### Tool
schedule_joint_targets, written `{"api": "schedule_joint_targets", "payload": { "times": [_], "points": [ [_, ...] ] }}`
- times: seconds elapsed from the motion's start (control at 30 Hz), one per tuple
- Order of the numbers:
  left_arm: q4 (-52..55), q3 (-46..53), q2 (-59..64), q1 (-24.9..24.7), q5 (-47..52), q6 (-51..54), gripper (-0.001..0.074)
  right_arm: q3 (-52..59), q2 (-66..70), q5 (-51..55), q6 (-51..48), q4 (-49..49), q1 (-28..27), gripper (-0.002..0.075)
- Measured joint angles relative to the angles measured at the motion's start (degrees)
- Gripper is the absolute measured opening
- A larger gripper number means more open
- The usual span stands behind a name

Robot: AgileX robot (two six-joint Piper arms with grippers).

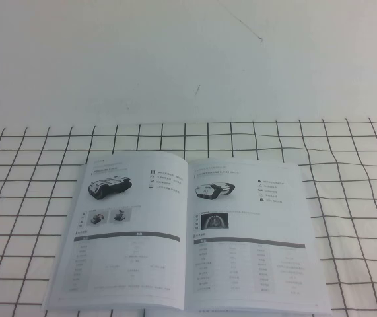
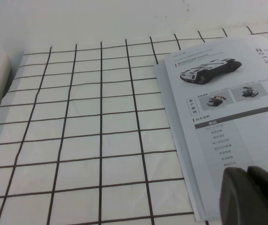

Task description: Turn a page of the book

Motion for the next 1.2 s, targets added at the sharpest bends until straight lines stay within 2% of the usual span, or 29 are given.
{"api": "schedule_joint_targets", "payload": {
  "times": [1.2],
  "points": [
    [2.7,0.0,0.0,0.0,-0.3,1.2,-0.0003,0.0,0.0,-1.9,-0.1,0.0,0.0,-0.0002]
  ]
}}
